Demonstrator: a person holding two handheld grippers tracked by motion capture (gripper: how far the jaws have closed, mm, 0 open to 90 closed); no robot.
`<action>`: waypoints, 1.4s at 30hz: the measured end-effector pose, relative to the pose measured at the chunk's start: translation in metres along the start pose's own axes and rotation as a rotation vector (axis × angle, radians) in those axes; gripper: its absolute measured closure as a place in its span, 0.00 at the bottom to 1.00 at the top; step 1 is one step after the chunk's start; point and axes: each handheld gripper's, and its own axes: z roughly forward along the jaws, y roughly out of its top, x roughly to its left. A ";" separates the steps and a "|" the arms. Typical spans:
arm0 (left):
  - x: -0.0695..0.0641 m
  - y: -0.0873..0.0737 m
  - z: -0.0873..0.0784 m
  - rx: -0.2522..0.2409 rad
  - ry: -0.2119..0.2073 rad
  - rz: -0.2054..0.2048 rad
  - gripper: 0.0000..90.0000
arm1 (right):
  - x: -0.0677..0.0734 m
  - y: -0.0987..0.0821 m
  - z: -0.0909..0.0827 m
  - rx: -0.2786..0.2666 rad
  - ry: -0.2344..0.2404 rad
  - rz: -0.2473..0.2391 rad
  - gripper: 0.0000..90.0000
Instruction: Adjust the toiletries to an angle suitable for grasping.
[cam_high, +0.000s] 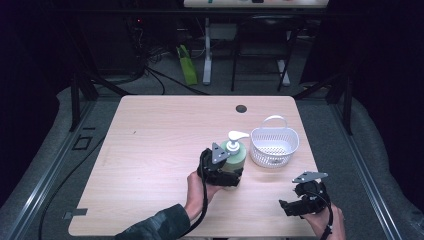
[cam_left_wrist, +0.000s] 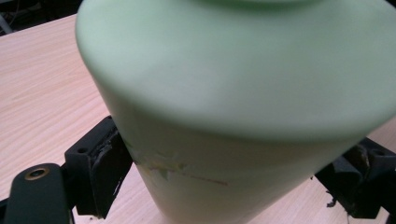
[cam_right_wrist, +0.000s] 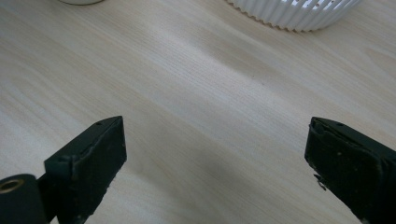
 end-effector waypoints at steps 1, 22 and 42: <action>0.000 0.000 0.000 0.000 0.000 0.000 0.14 | 0.000 0.000 0.000 -0.001 0.000 0.000 0.05; -0.017 0.013 0.018 0.012 -0.021 0.021 0.14 | 0.003 0.001 -0.002 -0.013 0.014 -0.002 0.06; -0.007 0.013 0.003 0.084 -0.088 0.091 0.05 | 0.004 0.001 -0.003 -0.014 0.019 -0.014 0.06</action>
